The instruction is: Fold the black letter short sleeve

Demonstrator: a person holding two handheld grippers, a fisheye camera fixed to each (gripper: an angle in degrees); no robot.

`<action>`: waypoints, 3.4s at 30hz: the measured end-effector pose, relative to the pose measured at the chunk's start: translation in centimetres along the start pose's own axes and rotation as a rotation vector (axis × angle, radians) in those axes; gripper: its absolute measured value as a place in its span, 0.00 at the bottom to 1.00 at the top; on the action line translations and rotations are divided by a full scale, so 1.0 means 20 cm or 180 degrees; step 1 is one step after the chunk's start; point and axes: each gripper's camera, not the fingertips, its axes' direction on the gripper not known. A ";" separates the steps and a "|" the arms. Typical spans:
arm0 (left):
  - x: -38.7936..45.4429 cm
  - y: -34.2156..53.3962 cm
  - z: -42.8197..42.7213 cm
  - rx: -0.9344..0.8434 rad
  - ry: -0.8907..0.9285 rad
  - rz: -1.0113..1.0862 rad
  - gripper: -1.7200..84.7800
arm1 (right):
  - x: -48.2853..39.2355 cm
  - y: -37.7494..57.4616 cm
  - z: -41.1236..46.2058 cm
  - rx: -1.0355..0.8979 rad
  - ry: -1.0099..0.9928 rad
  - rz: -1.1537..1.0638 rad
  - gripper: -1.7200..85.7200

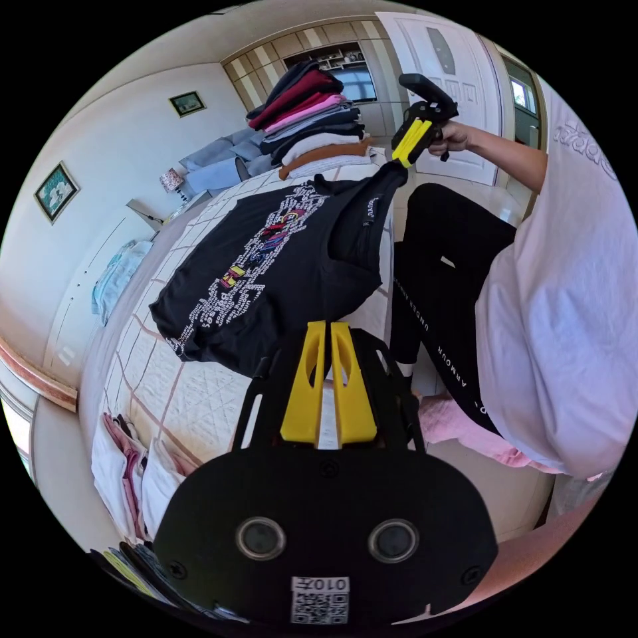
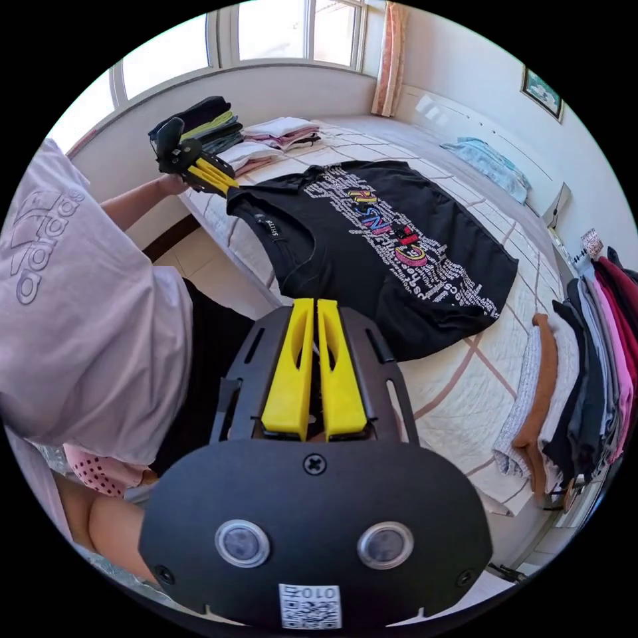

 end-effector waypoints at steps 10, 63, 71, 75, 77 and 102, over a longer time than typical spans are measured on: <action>0.04 -0.15 -0.14 -0.0425 0.0332 0.0354 0.02 | -0.19 0.05 -0.02 -0.0646 -0.0032 -0.0500 0.04; -1.35 -0.26 -0.02 -0.0170 0.0582 -0.1080 0.19 | 1.36 0.71 0.54 0.0422 -0.0452 0.1674 0.06; -1.50 -0.14 -0.16 -0.0036 0.0714 -0.1310 0.16 | 1.41 0.71 0.47 0.0379 -0.0614 0.1747 0.06; -1.51 -0.13 -0.28 0.0253 0.0629 -0.1247 0.16 | 1.43 0.69 0.44 0.0395 -0.0588 0.1752 0.06; -1.52 -0.16 -0.22 0.0062 0.0724 -0.1200 0.15 | 1.44 0.68 0.46 0.0356 -0.0585 0.1774 0.06; -1.43 0.22 -0.28 -0.0545 0.1968 -0.1989 0.10 | 1.17 0.67 0.61 -0.0349 -0.1316 0.1754 0.07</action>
